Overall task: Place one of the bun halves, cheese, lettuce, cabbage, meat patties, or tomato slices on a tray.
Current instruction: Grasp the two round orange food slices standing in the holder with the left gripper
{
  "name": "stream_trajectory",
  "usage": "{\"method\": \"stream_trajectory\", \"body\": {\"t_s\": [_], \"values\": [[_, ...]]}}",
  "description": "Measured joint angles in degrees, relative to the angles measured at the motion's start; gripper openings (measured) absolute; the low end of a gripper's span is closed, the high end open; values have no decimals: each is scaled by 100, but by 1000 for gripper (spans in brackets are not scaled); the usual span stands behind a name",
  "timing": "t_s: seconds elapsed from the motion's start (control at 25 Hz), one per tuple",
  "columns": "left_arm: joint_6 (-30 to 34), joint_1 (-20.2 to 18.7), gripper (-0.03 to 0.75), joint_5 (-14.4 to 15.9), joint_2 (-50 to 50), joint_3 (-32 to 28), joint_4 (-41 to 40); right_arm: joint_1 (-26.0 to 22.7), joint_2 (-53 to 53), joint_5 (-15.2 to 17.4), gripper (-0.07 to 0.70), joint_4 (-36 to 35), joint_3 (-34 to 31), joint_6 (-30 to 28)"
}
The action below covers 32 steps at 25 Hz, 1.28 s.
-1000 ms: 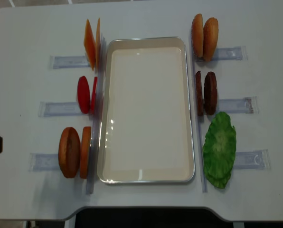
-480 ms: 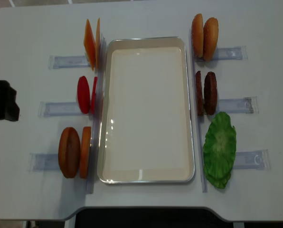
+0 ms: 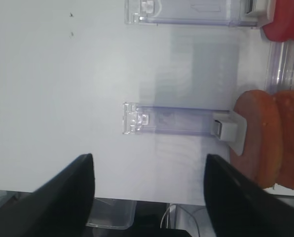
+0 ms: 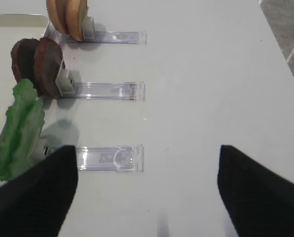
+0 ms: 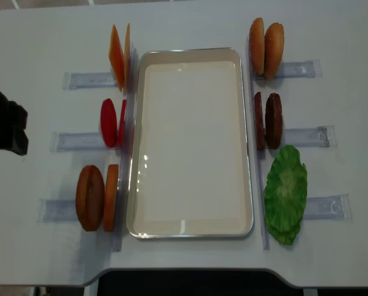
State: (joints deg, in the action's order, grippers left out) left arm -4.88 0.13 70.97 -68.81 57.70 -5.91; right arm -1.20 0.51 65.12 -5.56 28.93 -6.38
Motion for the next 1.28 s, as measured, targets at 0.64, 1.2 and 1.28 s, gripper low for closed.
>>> {"method": "stream_trajectory", "body": {"t_s": [0.64, 1.2, 1.28], "values": [[-1135, -1545, 520, 0, 0, 0, -47, 0, 0, 0, 553, 0, 0, 0], [-3081, -3610, 519, -35, -613, 5, -159, 0, 0, 0, 553, 0, 0, 0], [-3218, -3649, 520, -41, -738, 5, -170, 0, 0, 0, 553, 0, 0, 0]]}}
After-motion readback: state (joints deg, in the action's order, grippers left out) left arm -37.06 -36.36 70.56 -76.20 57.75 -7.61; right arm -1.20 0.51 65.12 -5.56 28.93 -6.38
